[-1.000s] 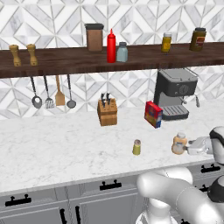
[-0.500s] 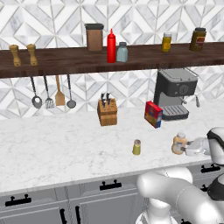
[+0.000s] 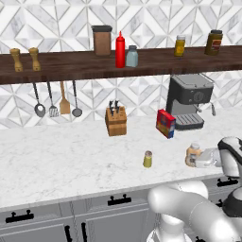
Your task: Put the shaker and condiment bottle from the counter next to their counterparts in the cabinet.
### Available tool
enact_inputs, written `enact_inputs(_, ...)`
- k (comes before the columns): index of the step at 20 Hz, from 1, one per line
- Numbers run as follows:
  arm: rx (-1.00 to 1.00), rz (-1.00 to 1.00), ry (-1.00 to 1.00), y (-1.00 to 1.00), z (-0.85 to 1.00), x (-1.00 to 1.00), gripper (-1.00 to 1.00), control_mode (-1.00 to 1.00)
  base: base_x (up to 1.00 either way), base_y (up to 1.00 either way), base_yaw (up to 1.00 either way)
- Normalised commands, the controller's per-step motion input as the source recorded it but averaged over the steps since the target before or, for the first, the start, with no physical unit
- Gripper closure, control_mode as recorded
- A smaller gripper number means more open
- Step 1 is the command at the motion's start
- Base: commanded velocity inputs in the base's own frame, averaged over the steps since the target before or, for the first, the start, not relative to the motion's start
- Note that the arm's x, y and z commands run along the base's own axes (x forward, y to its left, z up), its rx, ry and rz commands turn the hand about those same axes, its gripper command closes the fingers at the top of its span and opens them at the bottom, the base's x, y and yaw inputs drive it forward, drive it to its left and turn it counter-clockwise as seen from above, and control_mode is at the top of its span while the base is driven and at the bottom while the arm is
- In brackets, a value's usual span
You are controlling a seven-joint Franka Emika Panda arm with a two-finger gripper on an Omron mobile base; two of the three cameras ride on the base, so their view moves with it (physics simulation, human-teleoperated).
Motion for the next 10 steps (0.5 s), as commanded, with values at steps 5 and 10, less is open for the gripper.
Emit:
enact_inputs(5,0.00,0.00,0.03,0.04,0.00,0.01,1.00,-1.00,0.00,0.00,0.00)
enact_inputs(10,-0.03,-0.14,-0.12,0.00,0.60,-0.04,1.00,-1.00,0.00,0.00,0.00)
